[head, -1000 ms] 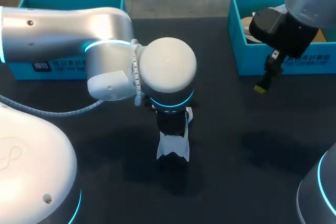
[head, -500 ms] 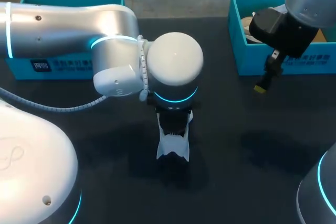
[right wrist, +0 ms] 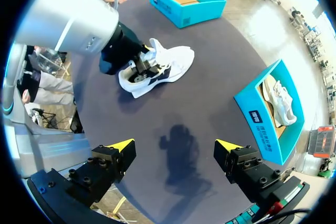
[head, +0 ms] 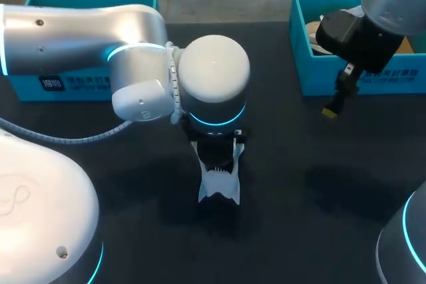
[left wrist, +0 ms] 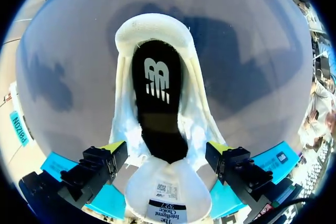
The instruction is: Take the shoe out of the shoebox, open the shoe tongue, remove and reinsert the insole, then place the shoe into the shoebox
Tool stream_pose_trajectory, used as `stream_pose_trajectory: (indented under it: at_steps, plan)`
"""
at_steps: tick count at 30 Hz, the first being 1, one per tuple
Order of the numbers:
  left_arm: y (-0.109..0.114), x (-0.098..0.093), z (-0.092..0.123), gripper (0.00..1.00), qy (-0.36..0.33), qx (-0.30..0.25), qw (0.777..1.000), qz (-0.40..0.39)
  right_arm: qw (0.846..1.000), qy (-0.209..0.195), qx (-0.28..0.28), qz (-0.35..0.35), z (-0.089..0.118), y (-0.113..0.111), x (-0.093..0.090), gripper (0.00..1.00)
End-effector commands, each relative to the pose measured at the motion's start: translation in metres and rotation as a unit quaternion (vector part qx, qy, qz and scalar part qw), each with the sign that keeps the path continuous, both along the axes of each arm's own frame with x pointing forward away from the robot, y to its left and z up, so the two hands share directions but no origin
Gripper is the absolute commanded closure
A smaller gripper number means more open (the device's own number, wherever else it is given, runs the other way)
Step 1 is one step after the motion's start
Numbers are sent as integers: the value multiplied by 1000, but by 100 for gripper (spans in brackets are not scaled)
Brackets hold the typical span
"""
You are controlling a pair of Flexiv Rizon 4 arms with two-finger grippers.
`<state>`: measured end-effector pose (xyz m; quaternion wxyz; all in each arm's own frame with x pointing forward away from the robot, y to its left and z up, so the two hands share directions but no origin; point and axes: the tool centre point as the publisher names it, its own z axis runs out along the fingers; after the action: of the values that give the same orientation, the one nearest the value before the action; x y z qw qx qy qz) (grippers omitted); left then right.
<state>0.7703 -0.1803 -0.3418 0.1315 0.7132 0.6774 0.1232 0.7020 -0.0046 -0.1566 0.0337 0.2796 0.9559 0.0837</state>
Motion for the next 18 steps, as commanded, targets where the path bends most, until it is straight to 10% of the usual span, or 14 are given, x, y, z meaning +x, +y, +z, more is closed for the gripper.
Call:
stream_pose_trajectory:
  at_steps: [1, 18]
  plan:
    - [6, 15, 0, 0, 13, -12, 1000, 3, 1000, 2, -1, 0, 0, 2, 2, 0]
    - [5, 53, 33, 0, -9, -26, 1000, -6, 1000, 2, -1, 0, 0, 2, 2, 0]
